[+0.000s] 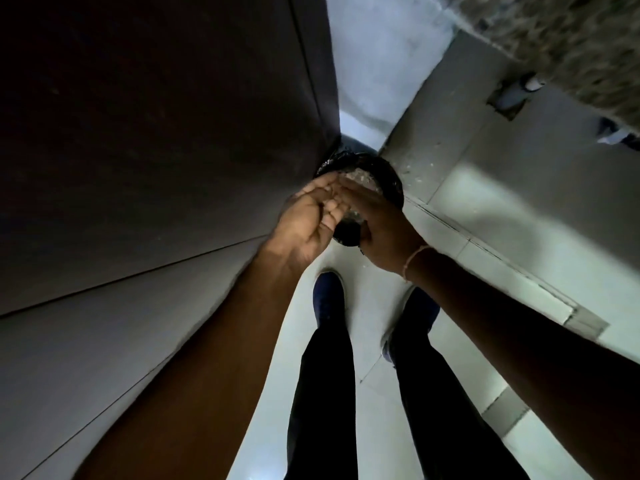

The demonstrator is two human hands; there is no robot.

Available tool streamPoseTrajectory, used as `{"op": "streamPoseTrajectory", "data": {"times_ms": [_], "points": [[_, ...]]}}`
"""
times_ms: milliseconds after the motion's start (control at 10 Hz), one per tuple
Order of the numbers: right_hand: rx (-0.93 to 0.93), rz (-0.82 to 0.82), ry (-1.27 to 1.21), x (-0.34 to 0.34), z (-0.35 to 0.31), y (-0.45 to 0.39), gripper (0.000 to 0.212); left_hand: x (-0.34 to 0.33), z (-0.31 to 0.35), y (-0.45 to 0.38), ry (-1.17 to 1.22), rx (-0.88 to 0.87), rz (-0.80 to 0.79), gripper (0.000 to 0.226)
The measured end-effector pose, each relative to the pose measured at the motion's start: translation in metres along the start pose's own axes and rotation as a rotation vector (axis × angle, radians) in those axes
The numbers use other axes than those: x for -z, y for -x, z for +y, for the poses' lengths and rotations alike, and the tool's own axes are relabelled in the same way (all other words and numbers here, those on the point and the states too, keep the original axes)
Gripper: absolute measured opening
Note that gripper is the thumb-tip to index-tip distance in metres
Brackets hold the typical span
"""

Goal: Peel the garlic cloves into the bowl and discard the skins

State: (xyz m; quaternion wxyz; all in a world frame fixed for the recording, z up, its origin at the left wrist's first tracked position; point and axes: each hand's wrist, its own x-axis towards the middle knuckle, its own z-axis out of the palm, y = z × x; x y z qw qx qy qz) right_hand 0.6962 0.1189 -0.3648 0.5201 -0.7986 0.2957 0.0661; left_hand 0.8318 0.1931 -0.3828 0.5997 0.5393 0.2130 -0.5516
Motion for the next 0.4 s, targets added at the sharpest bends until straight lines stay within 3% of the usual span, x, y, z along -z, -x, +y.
{"op": "streamPoseTrajectory", "data": {"times_ms": [100, 200, 300, 400], "points": [[-0.085, 0.014, 0.166, -0.011, 0.006, 0.001, 0.093, -0.001, 0.011, 0.013, 0.066, 0.025, -0.018, 0.036], [0.043, 0.047, 0.261, -0.017, 0.0, 0.002, 0.096, -0.008, 0.011, 0.022, 0.001, 0.008, -0.001, 0.033], [-0.102, -0.05, 0.242, -0.003, -0.009, 0.012, 0.093, -0.015, 0.013, 0.043, -0.079, -0.017, 0.072, 0.027], [-0.202, 0.028, 0.274, 0.012, -0.016, 0.018, 0.078, -0.019, 0.016, 0.062, -0.243, -0.087, 0.106, 0.015]]}}
